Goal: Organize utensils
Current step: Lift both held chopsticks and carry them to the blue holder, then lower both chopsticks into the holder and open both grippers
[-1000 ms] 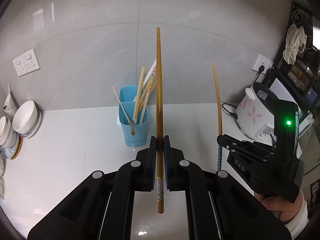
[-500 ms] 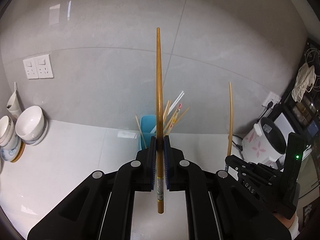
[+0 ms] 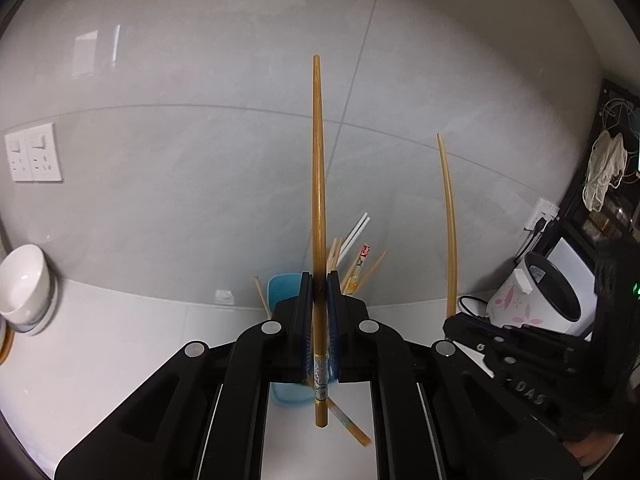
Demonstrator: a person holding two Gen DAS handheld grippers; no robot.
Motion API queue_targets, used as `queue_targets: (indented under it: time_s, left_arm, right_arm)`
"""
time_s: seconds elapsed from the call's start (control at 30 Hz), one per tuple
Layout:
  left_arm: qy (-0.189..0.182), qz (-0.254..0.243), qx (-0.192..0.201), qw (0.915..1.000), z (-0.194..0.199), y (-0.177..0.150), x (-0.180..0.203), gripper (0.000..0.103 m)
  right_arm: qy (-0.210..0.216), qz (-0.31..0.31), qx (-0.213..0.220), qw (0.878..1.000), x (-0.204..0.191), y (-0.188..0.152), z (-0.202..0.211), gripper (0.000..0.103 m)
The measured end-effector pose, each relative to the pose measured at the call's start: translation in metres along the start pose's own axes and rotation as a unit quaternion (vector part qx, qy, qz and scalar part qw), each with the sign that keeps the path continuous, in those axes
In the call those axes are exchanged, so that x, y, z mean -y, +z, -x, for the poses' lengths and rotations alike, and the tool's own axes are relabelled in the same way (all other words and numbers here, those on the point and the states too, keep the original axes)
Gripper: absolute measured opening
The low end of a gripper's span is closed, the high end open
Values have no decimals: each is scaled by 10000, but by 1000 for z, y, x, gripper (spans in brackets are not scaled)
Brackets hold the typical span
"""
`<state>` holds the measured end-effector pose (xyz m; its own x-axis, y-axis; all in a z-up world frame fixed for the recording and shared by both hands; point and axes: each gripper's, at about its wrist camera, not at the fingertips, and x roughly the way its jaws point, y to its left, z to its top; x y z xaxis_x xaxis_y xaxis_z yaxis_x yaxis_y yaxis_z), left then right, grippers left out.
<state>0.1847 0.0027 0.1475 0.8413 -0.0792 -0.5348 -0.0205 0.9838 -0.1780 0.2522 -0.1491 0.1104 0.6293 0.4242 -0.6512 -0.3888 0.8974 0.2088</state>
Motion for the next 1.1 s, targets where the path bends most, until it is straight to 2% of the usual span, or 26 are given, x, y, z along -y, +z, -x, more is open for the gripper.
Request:
queue_targets:
  time_s: [0.13,0.27,0.4,0.5,0.77,1.1]
  left_arm:
    - [-213,135,41,9997,-27,-8,-14,6]
    - [-376,46,146,9992,-49,-18,-23,6]
    - [-445,39,219,9988,-68,-25,-30,6]
    - [-416,-149,249,9987,-80,-30,-27,6]
    - [-481,-113,33,9988,-108,-42,-29,6]
    - [-480,-33,-115,9988,-118,-49,-36,7]
  right_arm:
    - [60,-44,-15,10000,5,4,-14,7]
    - [161,-107,-5,9998,9,1,-25,7]
    - [209,-155,-68,9996,13,-2,-35,7]
    - [246,-192,-131,9994,16,-3,-43,7]
    - [292,-157,-258,9991,21,-6,-57,7]
    - [356,-141,-354,9986,16,-7,-73,7]
